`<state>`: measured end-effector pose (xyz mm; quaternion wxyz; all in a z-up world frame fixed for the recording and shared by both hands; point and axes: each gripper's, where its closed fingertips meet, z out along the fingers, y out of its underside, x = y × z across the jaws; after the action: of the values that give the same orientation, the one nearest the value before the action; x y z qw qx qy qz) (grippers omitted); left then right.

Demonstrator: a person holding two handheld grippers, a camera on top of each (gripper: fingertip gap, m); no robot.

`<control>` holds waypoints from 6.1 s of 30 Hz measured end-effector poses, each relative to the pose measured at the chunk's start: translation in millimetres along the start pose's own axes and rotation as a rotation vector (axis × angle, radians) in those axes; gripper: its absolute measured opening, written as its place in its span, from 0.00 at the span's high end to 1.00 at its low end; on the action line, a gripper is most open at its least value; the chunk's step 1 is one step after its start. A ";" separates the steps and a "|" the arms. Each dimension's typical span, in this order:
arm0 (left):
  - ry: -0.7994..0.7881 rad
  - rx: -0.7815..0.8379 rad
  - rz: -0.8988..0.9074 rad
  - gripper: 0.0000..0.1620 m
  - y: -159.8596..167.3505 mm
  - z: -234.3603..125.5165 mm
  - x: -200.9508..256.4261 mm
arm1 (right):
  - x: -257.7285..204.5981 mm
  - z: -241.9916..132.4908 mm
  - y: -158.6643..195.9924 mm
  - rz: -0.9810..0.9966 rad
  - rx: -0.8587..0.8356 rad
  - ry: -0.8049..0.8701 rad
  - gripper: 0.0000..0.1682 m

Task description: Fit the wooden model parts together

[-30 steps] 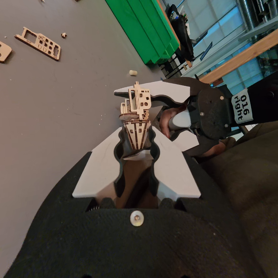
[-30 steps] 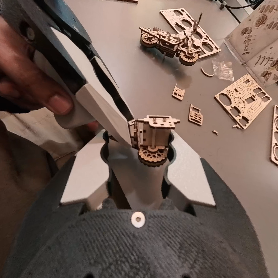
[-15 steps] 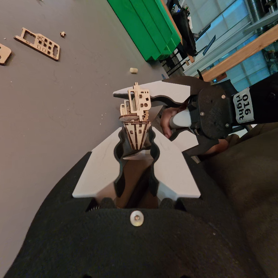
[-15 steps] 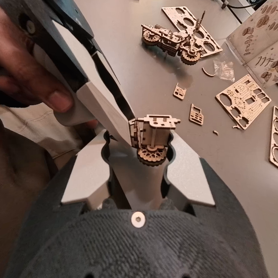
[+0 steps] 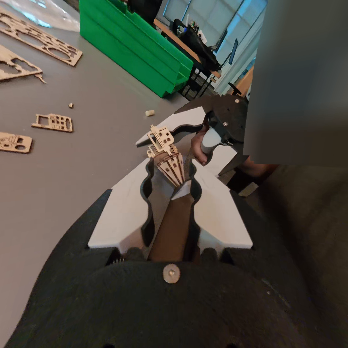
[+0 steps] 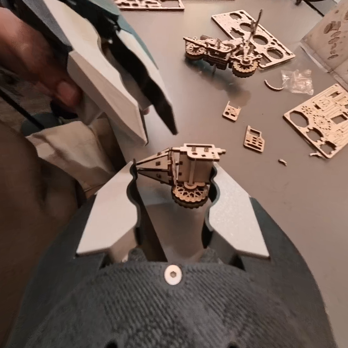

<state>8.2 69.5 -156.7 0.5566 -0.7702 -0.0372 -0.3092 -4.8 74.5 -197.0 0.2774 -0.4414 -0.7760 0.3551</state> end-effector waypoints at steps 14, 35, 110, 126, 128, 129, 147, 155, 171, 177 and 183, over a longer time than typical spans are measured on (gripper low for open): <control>0.261 0.015 0.067 0.62 0.5 -6.0 41.7 | -56.3 -42.0 -39.7 0.266 0.290 -0.615 0.55; 0.329 0.022 -0.031 0.72 -0.9 -7.8 49.5 | -75.9 -49.9 -40.0 0.337 0.273 -0.803 0.55; -0.099 0.037 0.701 0.81 -1.4 -0.2 45.6 | -50.7 -46.9 -50.0 1.025 0.302 -1.040 0.55; -0.102 0.036 0.643 0.81 -2.9 1.0 42.5 | -50.3 -45.7 -49.2 1.025 0.291 -1.041 0.55; -0.105 0.032 0.645 0.81 -2.8 1.3 42.0 | -50.2 -45.4 -49.0 1.034 0.290 -1.049 0.55; -0.107 0.030 0.646 0.81 -2.6 1.6 41.6 | -50.1 -45.3 -48.7 1.039 0.289 -1.053 0.55; -0.114 0.029 0.635 0.82 -4.1 2.1 38.8 | -46.7 -43.2 -48.8 1.053 0.297 -1.063 0.56; -0.109 0.037 0.634 0.82 -4.6 2.8 39.8 | -46.8 -44.9 -48.6 1.056 0.294 -1.075 0.56; -0.124 0.082 0.626 0.81 -10.2 2.9 42.7 | -42.0 -49.6 -54.5 1.027 0.347 -1.071 0.57; -0.007 0.145 0.335 0.65 -19.4 -3.5 40.8 | -20.7 -68.1 -64.7 0.753 0.518 -0.884 0.56; 0.174 0.186 0.165 0.64 -24.9 -4.6 62.8 | -31.2 -82.0 -73.2 0.367 0.613 -0.692 0.56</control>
<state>46.8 56.9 -102.6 0.6503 -0.6859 0.0462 -0.3232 34.7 45.9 -93.7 0.0533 -0.3252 -0.5919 0.7355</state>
